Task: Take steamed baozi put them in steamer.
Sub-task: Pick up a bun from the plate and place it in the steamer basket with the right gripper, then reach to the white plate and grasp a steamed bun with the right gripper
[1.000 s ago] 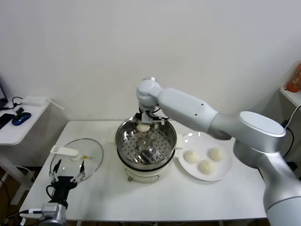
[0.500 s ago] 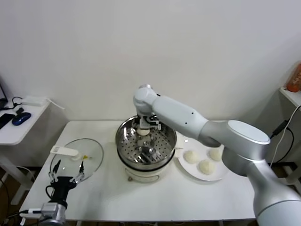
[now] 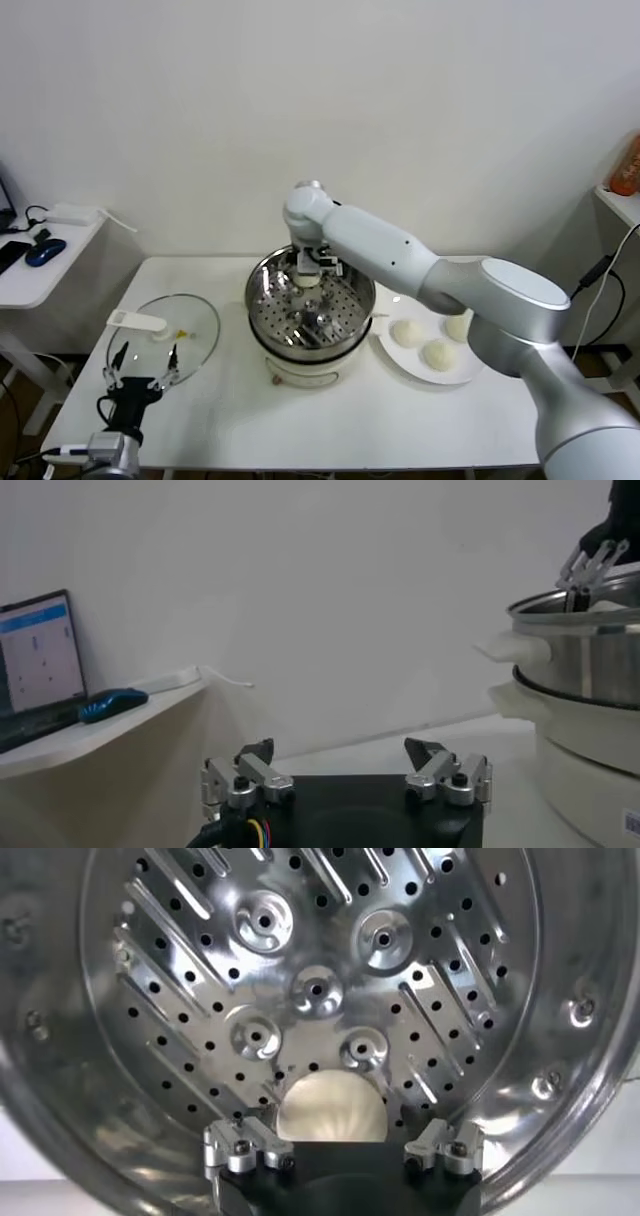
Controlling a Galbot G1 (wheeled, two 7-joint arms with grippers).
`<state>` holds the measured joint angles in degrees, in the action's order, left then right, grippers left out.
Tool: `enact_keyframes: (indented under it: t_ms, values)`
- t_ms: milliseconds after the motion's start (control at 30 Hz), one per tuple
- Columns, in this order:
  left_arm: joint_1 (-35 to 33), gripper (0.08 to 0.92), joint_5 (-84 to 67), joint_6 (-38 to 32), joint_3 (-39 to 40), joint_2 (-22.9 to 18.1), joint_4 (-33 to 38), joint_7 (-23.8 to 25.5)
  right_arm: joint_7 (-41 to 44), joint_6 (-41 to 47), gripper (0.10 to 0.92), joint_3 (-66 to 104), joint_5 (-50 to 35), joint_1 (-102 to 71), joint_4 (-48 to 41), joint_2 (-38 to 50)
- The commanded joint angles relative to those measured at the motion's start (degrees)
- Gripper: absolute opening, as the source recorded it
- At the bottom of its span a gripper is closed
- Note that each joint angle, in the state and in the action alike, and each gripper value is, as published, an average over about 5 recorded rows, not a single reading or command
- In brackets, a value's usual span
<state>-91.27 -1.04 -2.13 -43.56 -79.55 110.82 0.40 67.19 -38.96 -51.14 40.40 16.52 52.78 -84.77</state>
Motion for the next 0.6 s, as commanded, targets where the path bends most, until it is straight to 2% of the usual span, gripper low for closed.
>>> enact_keyframes:
  t_ms: [33, 200, 400, 467, 600]
  values:
    - [-0.02, 0.823, -0.13, 0.11, 0.0, -0.17, 0.39, 0.01, 4.09, 4.4, 0.823, -8.45, -20.39, 10.09, 9.71, 8.06]
    - [0.39, 0.823, -0.14, 0.47, 0.33, -0.46, 0.58, 0.03, 4.92, 15.58, 0.823, -18.66, -39.01, 20.12, 18.17, 19.13]
    - [0.64, 0.823, -0.18, 0.81, 0.62, -0.5, 1.25, 0.1, 1.56, 33.24, 0.823, -28.89, -60.56, 26.92, 20.81, 30.26]
    - [0.36, 0.823, -0.22, 0.84, 0.6, -0.43, 1.69, 0.16, 0.51, 37.5, 0.823, -30.47, -65.43, 27.13, 20.54, 33.29]
    - [-0.06, 0.823, -0.41, 0.97, 0.61, -0.47, 2.62, 0.19, -0.28, 42.55, 0.823, -31.92, -68.93, 25.41, 18.99, 37.61]
